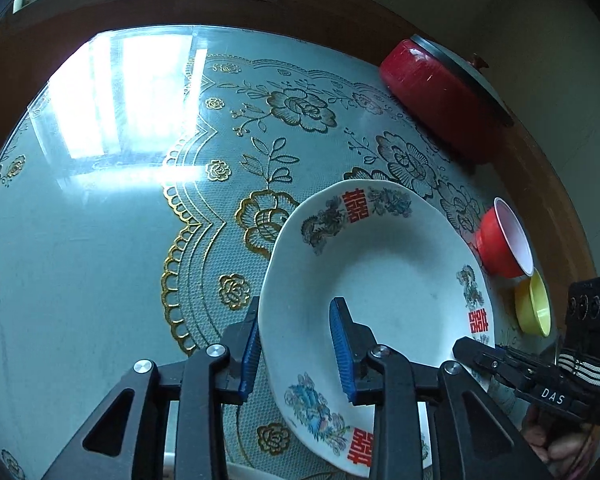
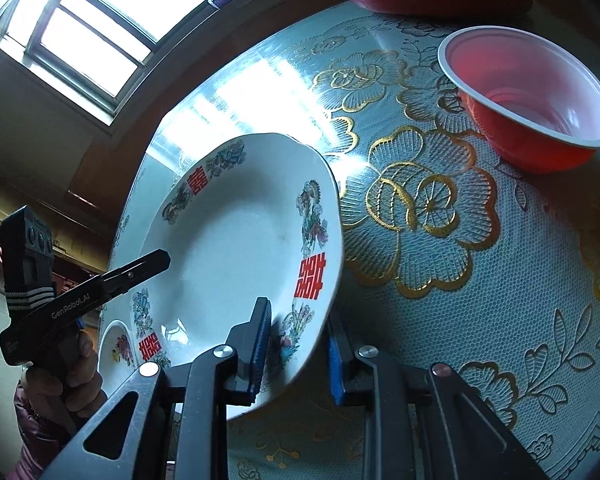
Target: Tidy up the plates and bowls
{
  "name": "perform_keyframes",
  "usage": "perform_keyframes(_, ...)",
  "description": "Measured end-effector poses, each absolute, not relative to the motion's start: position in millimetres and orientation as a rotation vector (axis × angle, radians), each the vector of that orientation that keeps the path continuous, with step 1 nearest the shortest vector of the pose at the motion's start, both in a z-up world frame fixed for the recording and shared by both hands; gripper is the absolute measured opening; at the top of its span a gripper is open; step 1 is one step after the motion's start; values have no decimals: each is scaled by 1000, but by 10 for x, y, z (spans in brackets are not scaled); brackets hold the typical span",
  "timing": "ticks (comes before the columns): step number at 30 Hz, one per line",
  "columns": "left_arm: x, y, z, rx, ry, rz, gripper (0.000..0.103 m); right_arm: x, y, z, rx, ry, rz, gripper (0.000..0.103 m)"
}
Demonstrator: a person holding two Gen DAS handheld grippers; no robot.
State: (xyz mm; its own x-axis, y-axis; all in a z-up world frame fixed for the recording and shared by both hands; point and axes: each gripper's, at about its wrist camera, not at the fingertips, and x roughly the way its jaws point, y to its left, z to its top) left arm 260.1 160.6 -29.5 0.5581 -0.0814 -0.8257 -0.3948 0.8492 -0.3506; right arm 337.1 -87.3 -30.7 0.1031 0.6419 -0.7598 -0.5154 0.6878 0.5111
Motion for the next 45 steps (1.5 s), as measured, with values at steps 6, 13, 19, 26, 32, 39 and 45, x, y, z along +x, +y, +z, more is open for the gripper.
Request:
perform_keyframes(6, 2763, 1571, -347, -513, 992, 189, 31, 3394, -771, -307, 102, 1167, 828, 21)
perform_keyframes(13, 2707, 1254, -348, -428, 1024, 127, 30, 3398, -976, -290, 90, 1156, 781, 22)
perform_keyframes(19, 2688, 996, -329, -365, 1046, 119, 33, 3263, -1242, -335, 142, 1145, 805, 21)
perform_keyframes(26, 2594, 640, -323, -320, 1063, 90, 33, 3186, -1526, -331, 175, 1119, 744, 20)
perform_keyframes(32, 2533, 466, -313, -320, 1070, 108, 33, 3170, -1628, -315, 165, 1136, 732, 20)
perform_keyframes(39, 2378, 361, -215, -316, 1040, 131, 32, 3112, -1654, -252, 139, 1129, 778, 20)
perform_keyframes(45, 2242, 353, -137, -339, 1012, 151, 30, 3127, -1658, -186, 115, 1123, 818, 20)
